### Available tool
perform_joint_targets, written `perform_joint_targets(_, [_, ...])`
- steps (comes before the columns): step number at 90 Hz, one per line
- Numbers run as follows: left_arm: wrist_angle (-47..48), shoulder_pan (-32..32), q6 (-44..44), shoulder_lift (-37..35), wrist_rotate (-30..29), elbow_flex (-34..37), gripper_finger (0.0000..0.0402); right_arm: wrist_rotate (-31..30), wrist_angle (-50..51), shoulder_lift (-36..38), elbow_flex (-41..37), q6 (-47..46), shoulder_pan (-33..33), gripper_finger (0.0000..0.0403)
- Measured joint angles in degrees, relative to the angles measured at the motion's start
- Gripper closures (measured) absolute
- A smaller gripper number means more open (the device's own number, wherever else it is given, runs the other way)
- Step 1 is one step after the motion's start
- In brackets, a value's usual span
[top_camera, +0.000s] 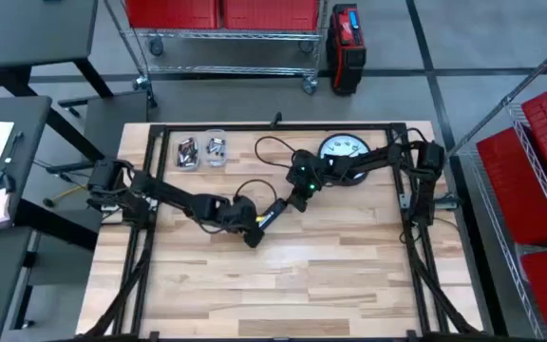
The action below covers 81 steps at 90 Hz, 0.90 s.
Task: Insert battery
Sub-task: Close the remote battery compartment, then move the remote to the top
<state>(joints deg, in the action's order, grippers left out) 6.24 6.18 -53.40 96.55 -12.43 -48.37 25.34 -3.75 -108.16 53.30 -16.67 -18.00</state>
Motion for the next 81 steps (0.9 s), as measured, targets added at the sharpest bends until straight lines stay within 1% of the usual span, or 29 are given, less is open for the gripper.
perform_joint_targets(12, [-0.4, -1.14, 0.32, 0.03, 0.61, 0.01, 0.0171, -0.12, -0.99, -0.7, 0.0, -0.02, 0.71, 0.0403])
perform_joint_targets(22, [-0.45, -2.42, 0.43, 0.03, 1.78, 0.01, 0.0171, 1.38, -2.12, -2.21, 0.0, -1.76, 1.29, 0.0403])
perform_joint_targets(36, [-0.04, -3.24, 0.58, -0.26, 4.2, 0.01, 0.0171, 1.63, -0.34, -2.64, 0.26, -1.93, 1.13, 0.0403])
perform_joint_targets(50, [0.74, -3.18, -0.5, -0.85, 8.89, -0.01, 0.0171, 1.99, 1.79, 0.21, 0.09, -0.01, -0.4, 0.0403])
perform_joint_targets(62, [3.3, -2.79, -1.66, -3.28, 11.17, 0.05, 0.0171, 2.6, 2.18, 4.92, 0.02, 0.18, -1.75, 0.0403])
perform_joint_targets(73, [7.09, -2.92, -0.72, -6.78, 10.39, -1.26, 0.0171, 2.54, 3.59, 9.54, 0.04, 0.82, -2.85, 0.0403])
perform_joint_targets(81, [6.96, -3.13, 1.45, -8.99, 8.1, -2.04, 0.0171, 2.53, 3.99, 13.68, 0.04, 2.45, -3.0, 0.0403])
